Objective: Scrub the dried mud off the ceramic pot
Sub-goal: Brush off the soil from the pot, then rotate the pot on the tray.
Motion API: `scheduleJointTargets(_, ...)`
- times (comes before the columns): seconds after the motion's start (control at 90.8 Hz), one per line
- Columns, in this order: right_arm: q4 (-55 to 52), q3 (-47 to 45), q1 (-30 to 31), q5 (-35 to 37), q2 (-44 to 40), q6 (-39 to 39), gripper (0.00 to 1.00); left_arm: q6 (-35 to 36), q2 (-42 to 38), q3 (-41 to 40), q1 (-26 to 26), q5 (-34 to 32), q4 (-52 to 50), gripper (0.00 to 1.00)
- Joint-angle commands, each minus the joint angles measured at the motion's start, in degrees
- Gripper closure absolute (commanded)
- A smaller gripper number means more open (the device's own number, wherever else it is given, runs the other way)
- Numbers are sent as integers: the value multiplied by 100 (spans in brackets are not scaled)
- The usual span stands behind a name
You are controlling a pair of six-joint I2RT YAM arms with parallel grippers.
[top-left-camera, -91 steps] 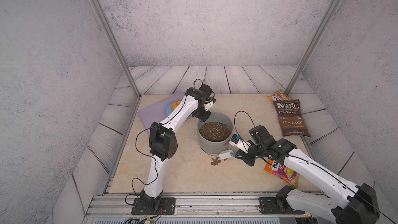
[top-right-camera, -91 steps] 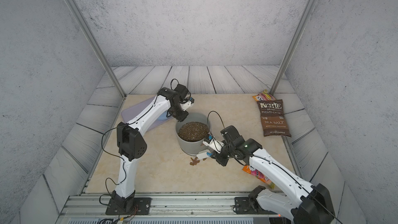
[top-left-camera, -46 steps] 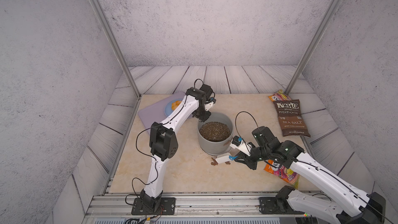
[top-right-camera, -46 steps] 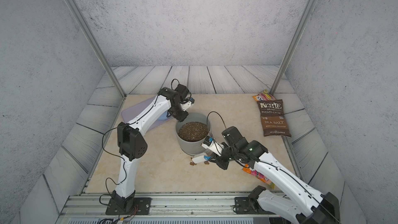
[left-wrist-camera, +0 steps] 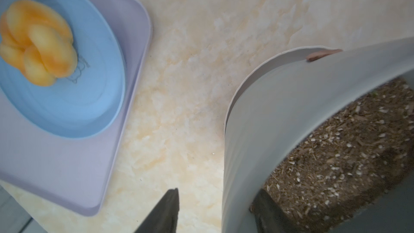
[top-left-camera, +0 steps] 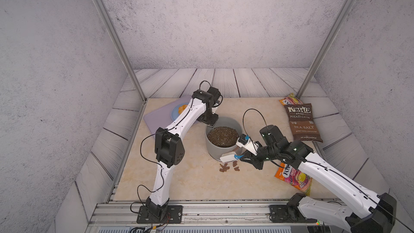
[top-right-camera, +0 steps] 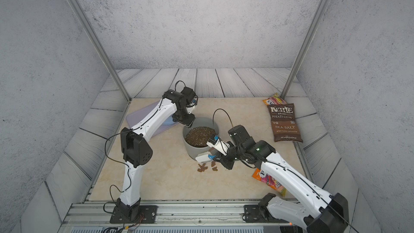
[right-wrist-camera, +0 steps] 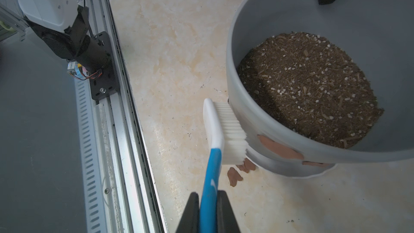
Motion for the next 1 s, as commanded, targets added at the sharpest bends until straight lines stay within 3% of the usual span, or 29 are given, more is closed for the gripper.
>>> scheduleJointTargets(0.0, 232, -69, 10, 36, -146, 61, 100, -1182, -302, 244, 25, 115, -547, 39)
scheduleJointTargets(0.187, 559, -297, 10, 59, -233, 210, 100, -2956, -665, -177, -125, -160, -694, 40)
scheduleJointTargets(0.572, 850, -475, 6, -163, -286, 248, 100, -6268, -1351, -1182, -734, 157, -782, 42)
scheduleJointTargets(0.837, 1027, -566, 8, -219, -274, 202, 100, -7213, -1645, -2271, -922, 763, -243, 48)
scheduleJointTargets(0.991, 1109, -582, 4, -285, -324, 314, 100, -7370, -1456, -2323, -1001, 1017, -76, 60)
